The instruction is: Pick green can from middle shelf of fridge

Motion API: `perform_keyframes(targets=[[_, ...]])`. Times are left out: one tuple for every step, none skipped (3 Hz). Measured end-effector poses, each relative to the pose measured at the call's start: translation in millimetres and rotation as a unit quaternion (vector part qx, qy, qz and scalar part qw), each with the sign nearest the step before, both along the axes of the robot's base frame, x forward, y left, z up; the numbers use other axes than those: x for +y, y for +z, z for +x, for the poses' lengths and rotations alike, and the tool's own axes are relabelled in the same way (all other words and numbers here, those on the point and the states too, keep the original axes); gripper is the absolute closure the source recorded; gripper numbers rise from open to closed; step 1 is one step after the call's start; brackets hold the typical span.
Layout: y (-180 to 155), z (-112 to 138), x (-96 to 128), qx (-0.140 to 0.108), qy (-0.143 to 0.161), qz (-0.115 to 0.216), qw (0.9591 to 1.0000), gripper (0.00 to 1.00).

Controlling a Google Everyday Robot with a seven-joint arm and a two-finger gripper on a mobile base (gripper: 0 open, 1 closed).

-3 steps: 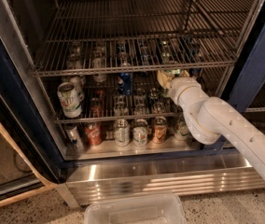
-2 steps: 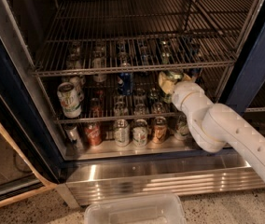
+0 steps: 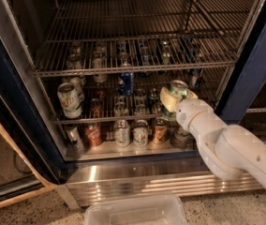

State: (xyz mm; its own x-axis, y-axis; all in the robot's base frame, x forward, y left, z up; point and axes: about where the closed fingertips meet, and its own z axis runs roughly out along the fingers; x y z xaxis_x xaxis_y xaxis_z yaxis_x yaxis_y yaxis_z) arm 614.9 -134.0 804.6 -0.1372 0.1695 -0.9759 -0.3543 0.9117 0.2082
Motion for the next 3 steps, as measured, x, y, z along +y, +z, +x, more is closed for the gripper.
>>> perform_keyframes(targets=[[5,-42,4,0.018,0.007,0.004,0.9998,1.00],[20,-80,4,0.027,0.015,0.015,0.9994,1.00],[45,-107,-8,0.017,0.017,0.042,0.9988,1.00]])
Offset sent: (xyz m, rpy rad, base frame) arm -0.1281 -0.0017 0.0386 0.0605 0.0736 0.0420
